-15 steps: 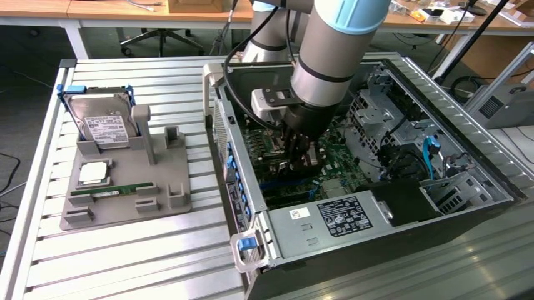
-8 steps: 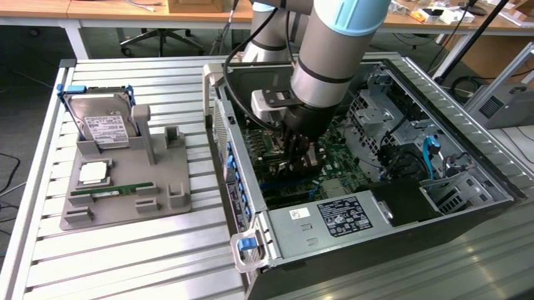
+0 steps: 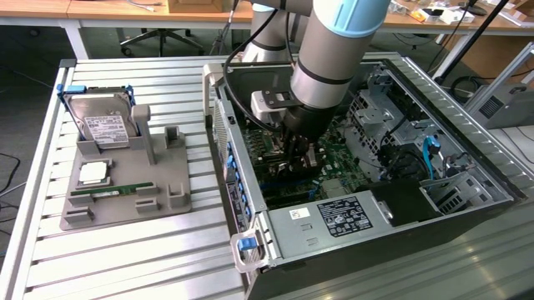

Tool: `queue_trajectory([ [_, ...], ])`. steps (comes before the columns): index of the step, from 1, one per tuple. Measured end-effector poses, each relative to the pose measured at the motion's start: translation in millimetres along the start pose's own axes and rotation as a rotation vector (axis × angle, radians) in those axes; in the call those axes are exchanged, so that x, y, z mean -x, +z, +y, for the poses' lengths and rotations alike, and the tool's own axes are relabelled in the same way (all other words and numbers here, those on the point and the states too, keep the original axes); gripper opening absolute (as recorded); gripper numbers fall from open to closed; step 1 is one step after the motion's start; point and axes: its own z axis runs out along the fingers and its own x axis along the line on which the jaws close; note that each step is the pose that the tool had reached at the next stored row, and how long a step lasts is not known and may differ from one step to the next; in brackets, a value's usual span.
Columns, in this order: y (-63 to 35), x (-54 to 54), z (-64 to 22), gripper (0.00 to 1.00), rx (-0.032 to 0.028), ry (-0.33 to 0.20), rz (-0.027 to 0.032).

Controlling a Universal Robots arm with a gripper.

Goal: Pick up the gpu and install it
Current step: 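Insert the gpu into the slot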

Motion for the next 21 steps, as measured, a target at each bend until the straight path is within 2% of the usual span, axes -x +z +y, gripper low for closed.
queue_trajectory([
  [15,2.8,0.0,-0.1,0.27,-0.0002,0.0,-0.0003],
  [16,3.2,0.1,-0.1,0.28,-0.0006,0.0,-0.0015],
  [17,3.1,0.1,-0.1,0.34,-0.0005,0.0,-0.001],
  [18,3.1,0.0,-0.1,0.34,-0.0003,0.0,-0.0008],
  [19,2.8,0.0,0.0,0.4,-0.0001,0.0,-0.0003],
  [21,2.7,0.0,0.0,0.4,0.0,0.0,0.0],
])
